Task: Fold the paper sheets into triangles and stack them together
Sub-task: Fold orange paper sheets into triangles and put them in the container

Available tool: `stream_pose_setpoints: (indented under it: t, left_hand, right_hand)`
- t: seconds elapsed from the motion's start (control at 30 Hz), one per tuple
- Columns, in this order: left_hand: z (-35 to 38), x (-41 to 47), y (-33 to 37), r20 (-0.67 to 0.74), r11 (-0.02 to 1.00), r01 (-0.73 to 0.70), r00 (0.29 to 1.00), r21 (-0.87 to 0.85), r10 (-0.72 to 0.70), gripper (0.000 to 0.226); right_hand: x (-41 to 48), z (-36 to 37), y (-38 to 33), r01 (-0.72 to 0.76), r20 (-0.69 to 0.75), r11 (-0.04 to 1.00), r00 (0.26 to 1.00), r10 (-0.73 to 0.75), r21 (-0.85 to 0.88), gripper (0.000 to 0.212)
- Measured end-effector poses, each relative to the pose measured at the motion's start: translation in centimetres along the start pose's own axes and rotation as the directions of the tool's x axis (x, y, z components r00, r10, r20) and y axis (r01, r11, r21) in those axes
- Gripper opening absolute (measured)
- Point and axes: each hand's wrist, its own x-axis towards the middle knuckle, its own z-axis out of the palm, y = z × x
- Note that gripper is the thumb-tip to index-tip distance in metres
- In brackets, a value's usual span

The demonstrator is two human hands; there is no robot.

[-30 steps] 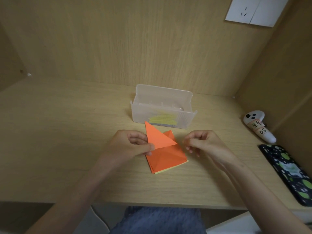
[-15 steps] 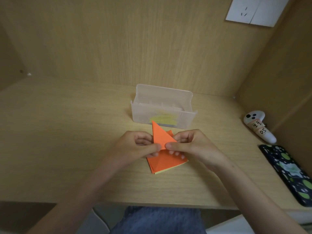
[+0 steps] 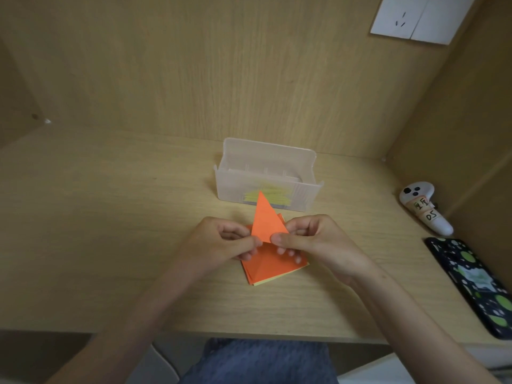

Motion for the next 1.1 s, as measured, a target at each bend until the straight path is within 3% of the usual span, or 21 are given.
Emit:
stream_pose_setpoints:
  t: [0.1, 0.27, 0.5, 0.7, 0.77, 0.9, 1.1]
  left_hand:
    - [-0.4, 0.0, 0.0, -0.009, 1.000, 0.006, 1.000, -0.010, -0.006, 0.007]
    - [-2.3, 0.3, -0.7, -0.140, 0.994, 0.014, 0.990, -0.112, -0.030, 0.007]
    - [0.2, 0.0, -0.2, -0.002, 0.974, 0.022, 1.000, -0.226, -0.023, 0.011]
    - [0.9, 0.4, 0.1, -0.169, 0.918, -0.029, 0.985, -0.396, -0.042, 0.005]
    - [0.8, 0.5, 0.2, -0.144, 0.933, -0.023, 0.989, -0.360, -0.031, 0.002]
    - [0.5, 0.5, -0.2, -0.050, 0.993, -0.048, 0.998, -0.106, 0.043, 0.013]
    - [0.3, 0.9, 0.0, -0.019, 0.988, -0.149, 0.989, -0.029, 0.148, 0.011]
  right_hand:
    - [-0.1, -0.1, 0.2, -0.020, -0.023, 1.000, 1.000, 0.021, 0.010, 0.008]
    - [-0.4, -1.3, 0.5, -0.038, -0.133, 0.995, 0.990, 0.051, 0.097, 0.011]
    - [0.2, 0.9, 0.7, -0.010, -0.131, 0.965, 0.990, 0.046, 0.262, 0.008]
    - [0.4, 1.8, 0.8, -0.013, -0.073, 0.984, 0.997, 0.027, 0.177, 0.003]
    - [0.3, 1.4, 0.6, -0.010, -0.089, 0.993, 0.996, 0.021, 0.121, 0.007]
    - [0.5, -0.2, -0.8, 0.101, -0.244, 0.995, 0.964, -0.105, -0.028, 0.032]
    - [1.2, -0.1, -2.1, 0.179, -0.069, 0.954, 0.977, -0.201, -0.242, 0.004]
